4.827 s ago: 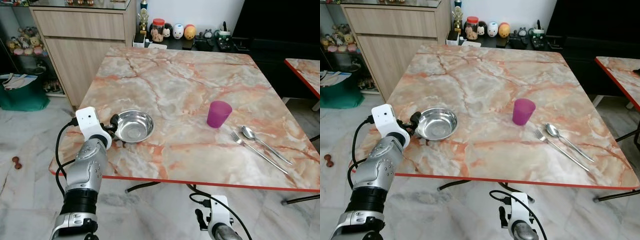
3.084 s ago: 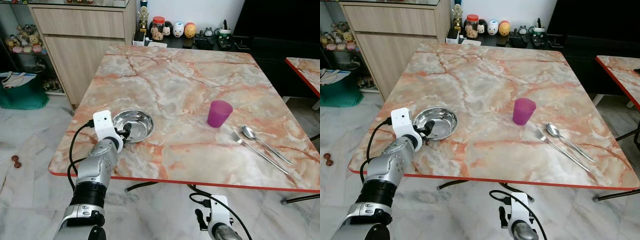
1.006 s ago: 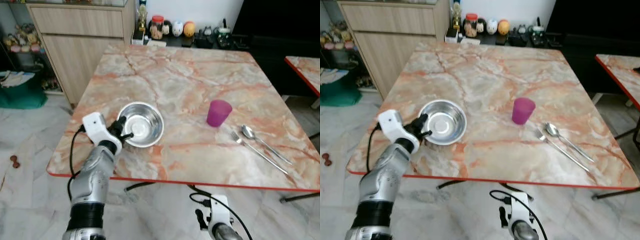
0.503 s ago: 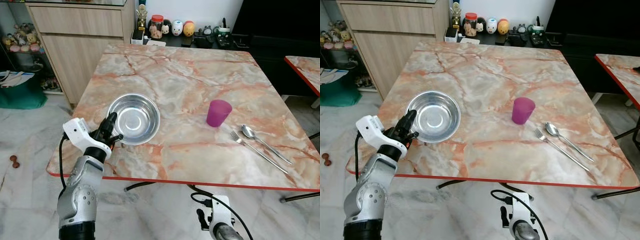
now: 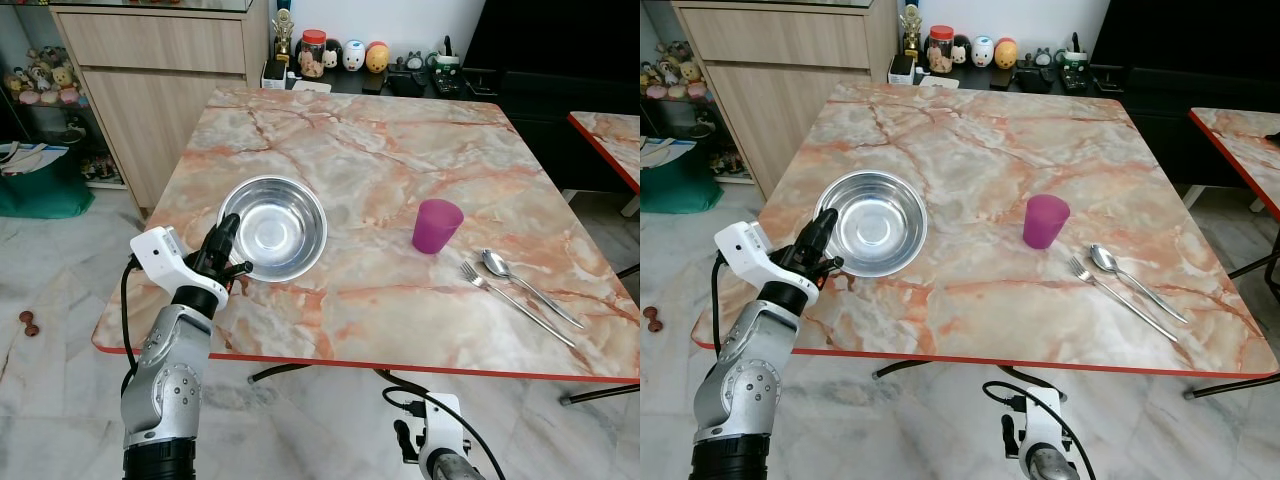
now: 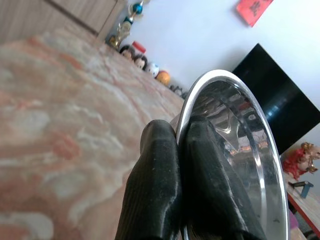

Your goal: Setting the table

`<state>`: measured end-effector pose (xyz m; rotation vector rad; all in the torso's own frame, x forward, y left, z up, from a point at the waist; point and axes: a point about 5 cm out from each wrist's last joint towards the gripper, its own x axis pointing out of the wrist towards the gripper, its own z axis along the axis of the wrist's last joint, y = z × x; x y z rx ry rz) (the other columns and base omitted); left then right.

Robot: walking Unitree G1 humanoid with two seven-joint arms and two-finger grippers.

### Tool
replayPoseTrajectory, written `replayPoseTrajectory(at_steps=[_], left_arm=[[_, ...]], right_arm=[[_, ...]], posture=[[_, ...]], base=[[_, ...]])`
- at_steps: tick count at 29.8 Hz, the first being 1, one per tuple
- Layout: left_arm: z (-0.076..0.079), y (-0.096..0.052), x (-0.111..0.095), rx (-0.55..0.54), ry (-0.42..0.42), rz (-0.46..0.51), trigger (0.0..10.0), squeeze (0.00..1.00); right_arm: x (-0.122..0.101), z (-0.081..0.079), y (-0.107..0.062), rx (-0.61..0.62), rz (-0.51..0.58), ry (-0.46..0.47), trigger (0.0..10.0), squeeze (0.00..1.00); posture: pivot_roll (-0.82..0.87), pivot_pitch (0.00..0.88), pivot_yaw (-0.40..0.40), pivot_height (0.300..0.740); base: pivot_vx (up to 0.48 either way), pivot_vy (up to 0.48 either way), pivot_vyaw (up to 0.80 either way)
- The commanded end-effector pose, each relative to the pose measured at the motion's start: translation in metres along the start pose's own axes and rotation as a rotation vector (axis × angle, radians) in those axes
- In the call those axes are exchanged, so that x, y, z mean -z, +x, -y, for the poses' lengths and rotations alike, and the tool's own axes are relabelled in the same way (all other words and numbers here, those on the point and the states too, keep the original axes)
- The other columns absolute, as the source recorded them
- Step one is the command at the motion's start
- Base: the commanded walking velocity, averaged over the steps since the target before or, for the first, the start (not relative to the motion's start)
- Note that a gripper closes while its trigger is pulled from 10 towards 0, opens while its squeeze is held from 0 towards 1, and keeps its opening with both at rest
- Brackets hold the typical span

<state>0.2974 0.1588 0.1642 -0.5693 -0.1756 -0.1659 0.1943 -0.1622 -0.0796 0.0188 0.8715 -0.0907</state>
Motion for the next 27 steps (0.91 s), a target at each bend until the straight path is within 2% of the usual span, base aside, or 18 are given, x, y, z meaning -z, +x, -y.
replayPoseTrajectory(at_steps=[1, 7, 27], left_arm=[[0.008, 0.005, -0.002, 0.032, 0.028, 0.017, 10.0, 0.0], [0.014, 0.01, -0.003, 0.048, 0.031, 0.031, 10.0, 0.0], [0.018, 0.014, -0.011, 0.055, 0.032, 0.072, 10.0, 0.0]], right_arm=[[-0.001, 0.003, 0.0, 0.017, 0.01, 0.013, 10.0, 0.0], [-0.003, 0.004, 0.0, 0.019, 0.017, 0.013, 10.0, 0.0], [-0.004, 0.003, 0.001, 0.02, 0.02, 0.023, 10.0, 0.0]], posture=[[-0.02, 0.0, -0.068, 0.74], [-0.02, 0.0, -0.071, 0.74], [-0.02, 0.0, -0.069, 0.74]], base=[[0.0, -0.247, 0.0], [0.0, -0.299, 0.0], [0.0, -0.35, 0.0]])
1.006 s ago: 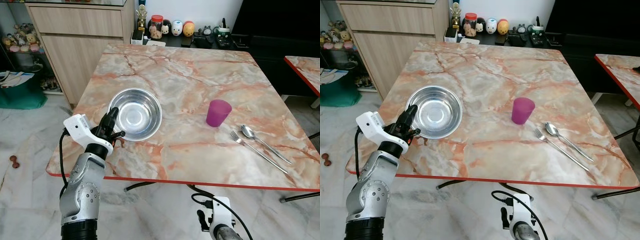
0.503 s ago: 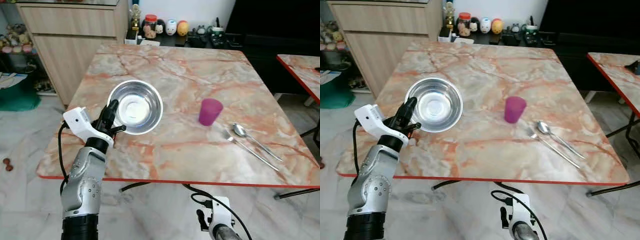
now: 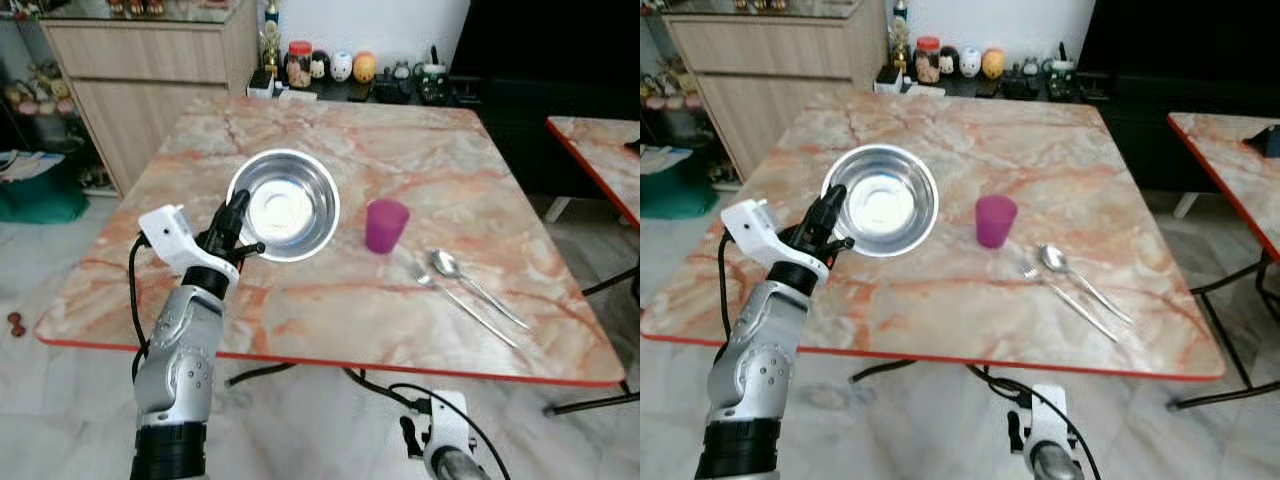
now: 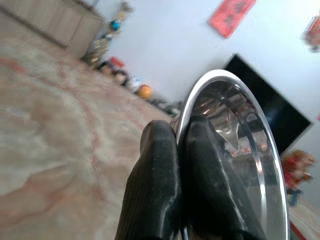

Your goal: Setting the table

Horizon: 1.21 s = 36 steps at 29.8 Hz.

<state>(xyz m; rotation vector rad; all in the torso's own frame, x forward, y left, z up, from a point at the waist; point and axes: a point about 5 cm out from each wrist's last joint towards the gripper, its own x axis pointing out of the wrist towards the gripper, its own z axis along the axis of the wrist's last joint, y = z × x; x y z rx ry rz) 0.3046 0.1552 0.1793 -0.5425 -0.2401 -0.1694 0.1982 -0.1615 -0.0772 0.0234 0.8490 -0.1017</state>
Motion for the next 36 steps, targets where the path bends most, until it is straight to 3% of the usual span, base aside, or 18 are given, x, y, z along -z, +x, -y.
replayPoseTrajectory(at_steps=[1, 36], left_arm=[[0.0091, 0.0042, -0.0017, 0.031, 0.001, 0.016, 10.0, 0.0], [0.0124, 0.0065, -0.006, 0.047, 0.015, 0.032, 10.0, 0.0]], right_arm=[[0.0002, 0.0042, 0.0, 0.013, -0.002, 0.014, 10.0, 0.0], [0.0052, 0.002, -0.001, 0.001, -0.02, 0.02, 10.0, 0.0]], posture=[[-0.02, 0.0, -0.07, 0.74], [-0.03, 0.0, -0.058, 0.74]], base=[[0.0, -0.349, 0.0], [0.0, -0.366, 0.0]])
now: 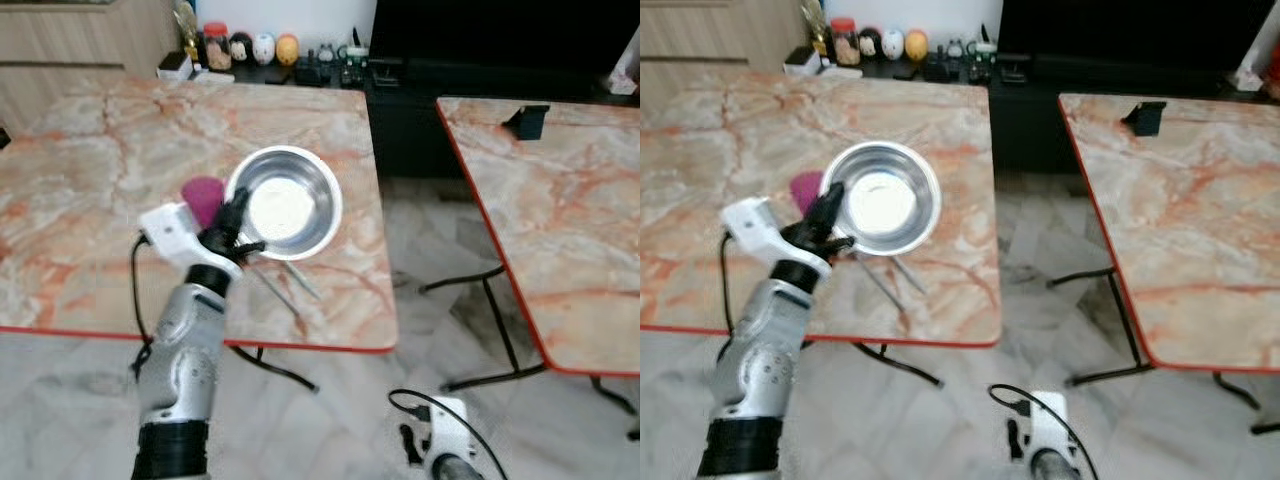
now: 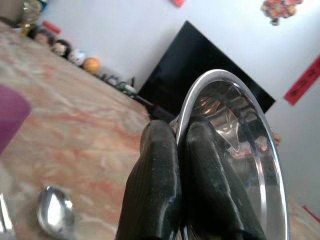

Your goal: Setting the table

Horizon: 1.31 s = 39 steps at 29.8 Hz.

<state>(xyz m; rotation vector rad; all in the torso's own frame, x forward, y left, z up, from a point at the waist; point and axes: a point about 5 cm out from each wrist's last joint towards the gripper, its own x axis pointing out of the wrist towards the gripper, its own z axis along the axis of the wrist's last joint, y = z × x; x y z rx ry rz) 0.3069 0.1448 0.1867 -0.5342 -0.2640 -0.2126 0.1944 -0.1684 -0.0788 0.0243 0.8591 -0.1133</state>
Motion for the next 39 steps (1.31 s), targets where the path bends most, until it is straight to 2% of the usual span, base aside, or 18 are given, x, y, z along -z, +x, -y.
replayPoseTrajectory(at_steps=[1, 39], left_arm=[[0.0007, 0.0018, -0.0061, 0.001, 0.012, 0.022, 10.0, 0.0], [0.0017, 0.0055, -0.0063, 0.002, 0.026, 0.022, 10.0, 0.0]], right_arm=[[0.0016, -0.0054, -0.0002, -0.008, -0.011, 0.017, 10.0, 0.0], [-0.0014, -0.0067, 0.0005, -0.009, -0.005, 0.015, 10.0, 0.0]], posture=[[-0.03, 0.0, -0.057, 0.74], [-0.03, 0.0, -0.052, 0.74]], base=[[0.0, -0.375, 0.0], [0.0, -0.375, -0.01]])
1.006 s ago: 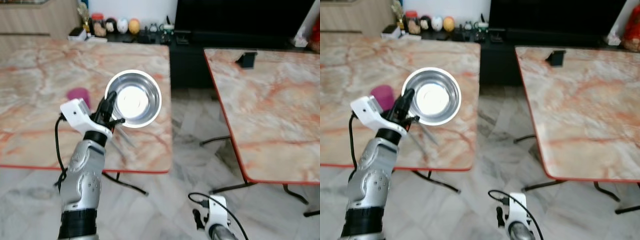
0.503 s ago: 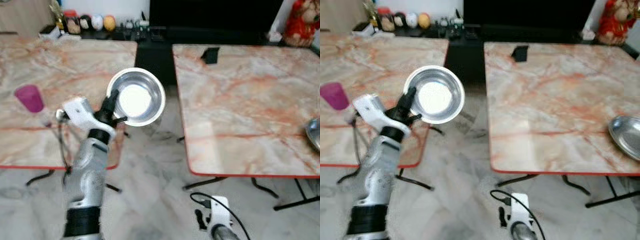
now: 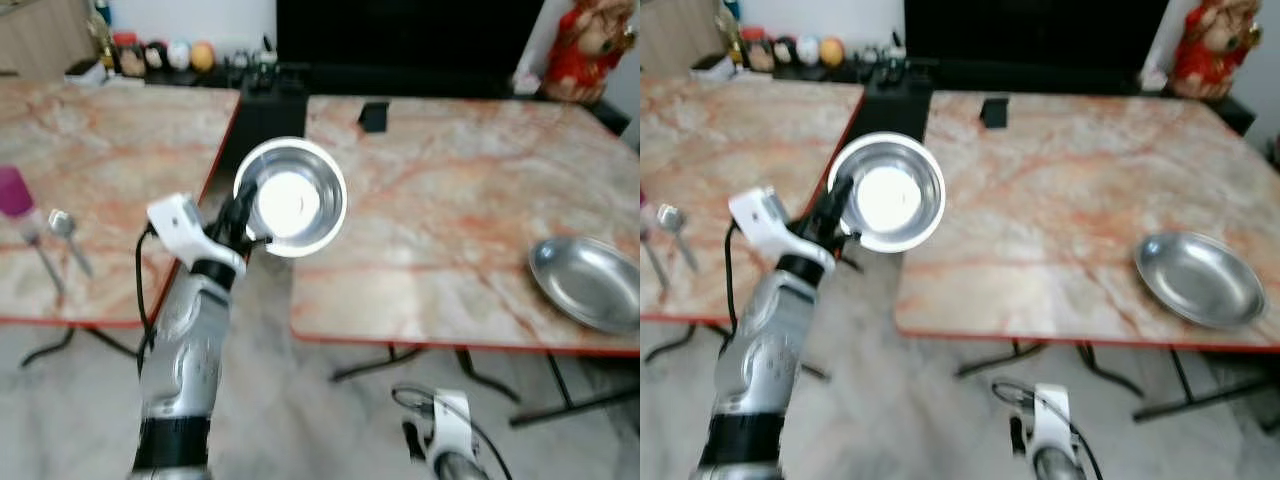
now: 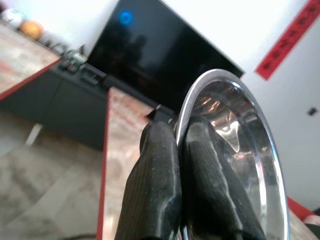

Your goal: Setting the table

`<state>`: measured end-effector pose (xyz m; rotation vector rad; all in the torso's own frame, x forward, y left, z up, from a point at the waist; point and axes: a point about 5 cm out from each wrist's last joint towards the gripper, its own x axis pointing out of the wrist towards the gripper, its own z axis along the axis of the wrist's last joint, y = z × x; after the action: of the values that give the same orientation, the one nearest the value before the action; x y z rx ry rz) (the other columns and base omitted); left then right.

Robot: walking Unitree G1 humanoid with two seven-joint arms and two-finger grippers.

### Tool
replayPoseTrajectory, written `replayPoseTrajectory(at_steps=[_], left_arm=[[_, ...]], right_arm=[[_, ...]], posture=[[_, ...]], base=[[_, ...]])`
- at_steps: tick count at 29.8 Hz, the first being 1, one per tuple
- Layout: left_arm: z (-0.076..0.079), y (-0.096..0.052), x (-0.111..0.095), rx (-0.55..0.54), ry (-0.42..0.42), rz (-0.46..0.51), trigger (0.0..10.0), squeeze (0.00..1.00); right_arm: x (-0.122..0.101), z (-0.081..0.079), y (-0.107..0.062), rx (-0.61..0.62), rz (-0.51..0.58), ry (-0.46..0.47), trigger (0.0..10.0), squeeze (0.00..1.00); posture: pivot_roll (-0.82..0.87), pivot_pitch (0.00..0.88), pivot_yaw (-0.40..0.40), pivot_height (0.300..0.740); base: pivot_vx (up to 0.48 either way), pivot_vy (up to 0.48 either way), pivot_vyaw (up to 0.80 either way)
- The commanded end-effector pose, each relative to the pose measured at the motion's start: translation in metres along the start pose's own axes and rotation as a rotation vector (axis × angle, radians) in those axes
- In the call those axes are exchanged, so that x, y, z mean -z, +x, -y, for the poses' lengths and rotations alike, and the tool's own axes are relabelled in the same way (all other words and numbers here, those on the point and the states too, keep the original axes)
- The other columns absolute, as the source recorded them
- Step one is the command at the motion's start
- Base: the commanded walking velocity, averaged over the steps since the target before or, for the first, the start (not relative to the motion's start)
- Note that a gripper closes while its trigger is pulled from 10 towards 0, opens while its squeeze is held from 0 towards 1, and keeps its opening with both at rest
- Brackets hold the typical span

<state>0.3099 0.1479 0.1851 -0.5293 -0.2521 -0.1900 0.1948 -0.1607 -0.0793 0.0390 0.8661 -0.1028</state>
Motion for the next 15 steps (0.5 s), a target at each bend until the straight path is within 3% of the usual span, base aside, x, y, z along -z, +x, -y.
replayPoseTrajectory(at_steps=[1, 15], left_arm=[[0.006, 0.003, -0.007, 0.027, 0.019, 0.029, 10.0, 0.0], [-0.007, -0.002, -0.012, 0.015, 0.067, 0.014, 10.0, 0.0]], right_arm=[[-0.002, 0.001, 0.001, 0.006, 0.002, 0.007, 10.0, 0.0], [0.0, -0.001, 0.0, 0.0, 0.001, 0.004, 10.0, 0.0]], posture=[[-0.03, 0.0, -0.052, 0.74], [-0.03, 0.0, -0.047, 0.74]], base=[[0.0, -0.379, 0.0], [0.0, -0.375, 0.0]])
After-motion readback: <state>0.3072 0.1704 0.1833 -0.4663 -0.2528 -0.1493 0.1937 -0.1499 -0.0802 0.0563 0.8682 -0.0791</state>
